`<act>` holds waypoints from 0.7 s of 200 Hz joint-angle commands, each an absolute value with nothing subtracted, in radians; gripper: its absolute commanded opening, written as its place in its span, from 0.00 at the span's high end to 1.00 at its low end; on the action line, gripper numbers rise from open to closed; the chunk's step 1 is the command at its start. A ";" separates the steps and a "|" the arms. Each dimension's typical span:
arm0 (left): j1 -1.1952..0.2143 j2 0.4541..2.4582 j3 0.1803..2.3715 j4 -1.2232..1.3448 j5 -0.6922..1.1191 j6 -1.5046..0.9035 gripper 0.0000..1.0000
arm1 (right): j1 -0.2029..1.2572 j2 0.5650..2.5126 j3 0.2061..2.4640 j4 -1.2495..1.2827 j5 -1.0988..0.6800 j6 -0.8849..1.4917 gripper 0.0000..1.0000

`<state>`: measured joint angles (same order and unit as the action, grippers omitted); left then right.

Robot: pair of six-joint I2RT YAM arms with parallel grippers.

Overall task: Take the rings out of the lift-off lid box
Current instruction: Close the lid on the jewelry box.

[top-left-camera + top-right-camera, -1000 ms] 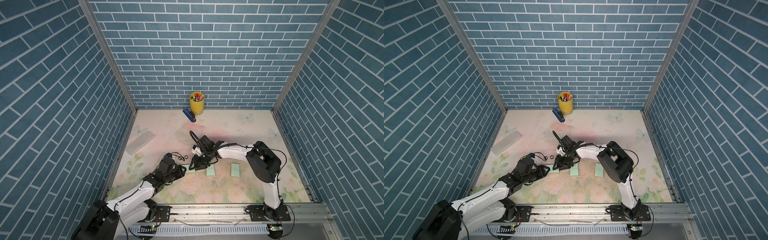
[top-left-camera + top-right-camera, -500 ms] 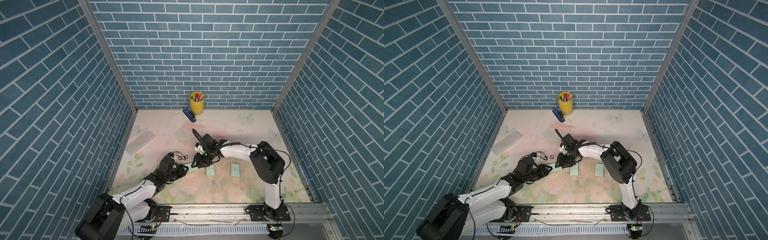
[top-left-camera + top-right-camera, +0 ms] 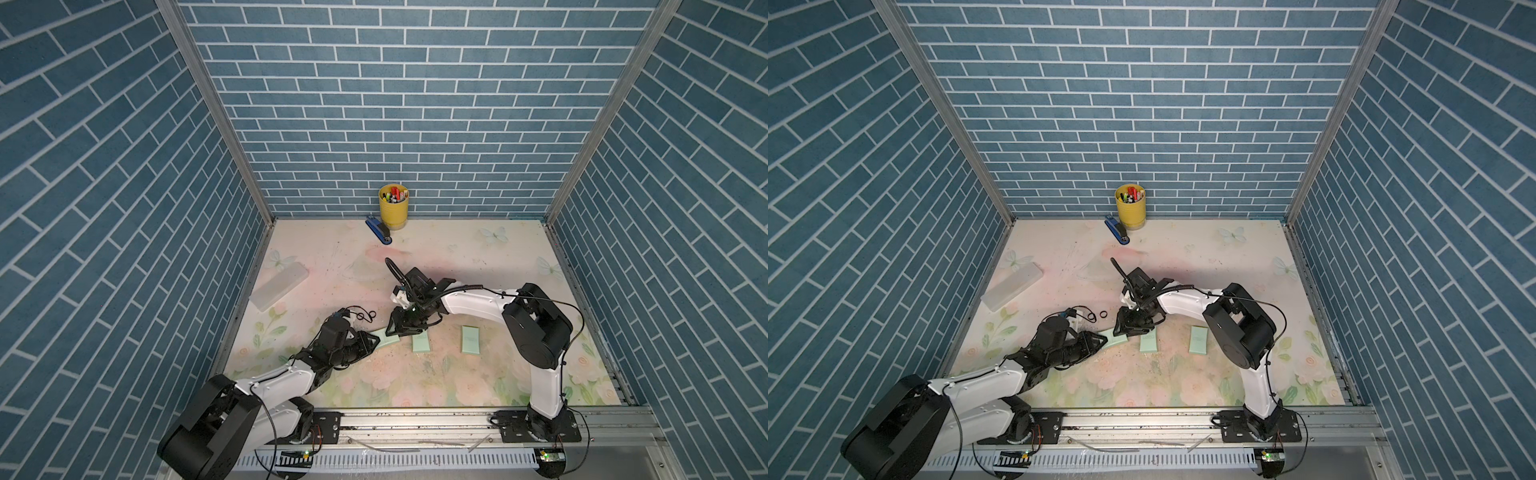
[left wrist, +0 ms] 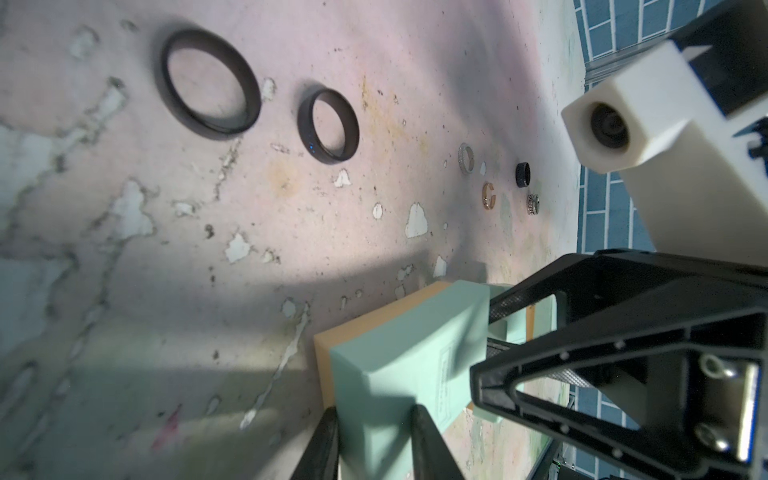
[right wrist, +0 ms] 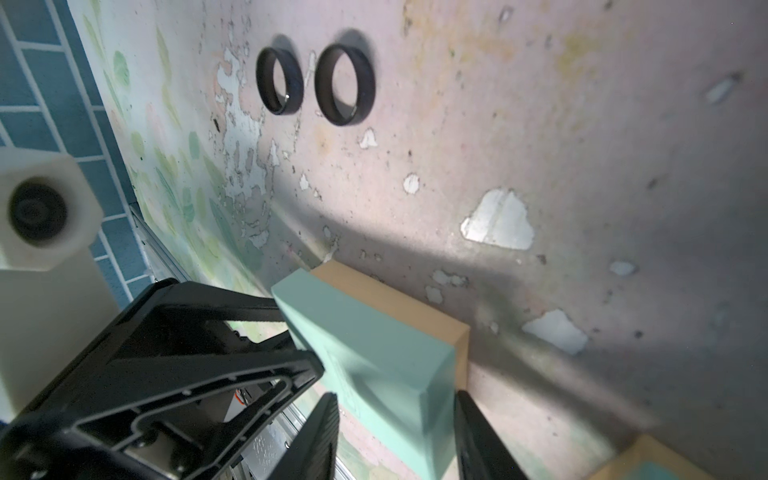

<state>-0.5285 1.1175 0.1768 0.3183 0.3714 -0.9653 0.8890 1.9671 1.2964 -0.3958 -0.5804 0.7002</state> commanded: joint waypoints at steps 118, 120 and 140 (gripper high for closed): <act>-0.535 1.040 0.368 -0.128 0.258 -0.766 0.49 | 0.908 1.849 1.384 -0.676 -0.508 0.526 0.45; -0.535 1.035 0.371 -0.137 0.258 -0.764 0.49 | 0.908 1.844 1.386 -0.681 -0.506 0.521 0.44; -0.535 0.998 0.392 -0.207 0.268 -0.765 0.48 | 0.891 1.816 1.397 -0.684 -0.526 0.475 0.44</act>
<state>-0.5335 1.0416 0.3523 -0.0807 0.2741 -0.8013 0.9031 1.8912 1.3449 -0.6060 -0.5419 0.5713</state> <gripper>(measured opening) 0.517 0.556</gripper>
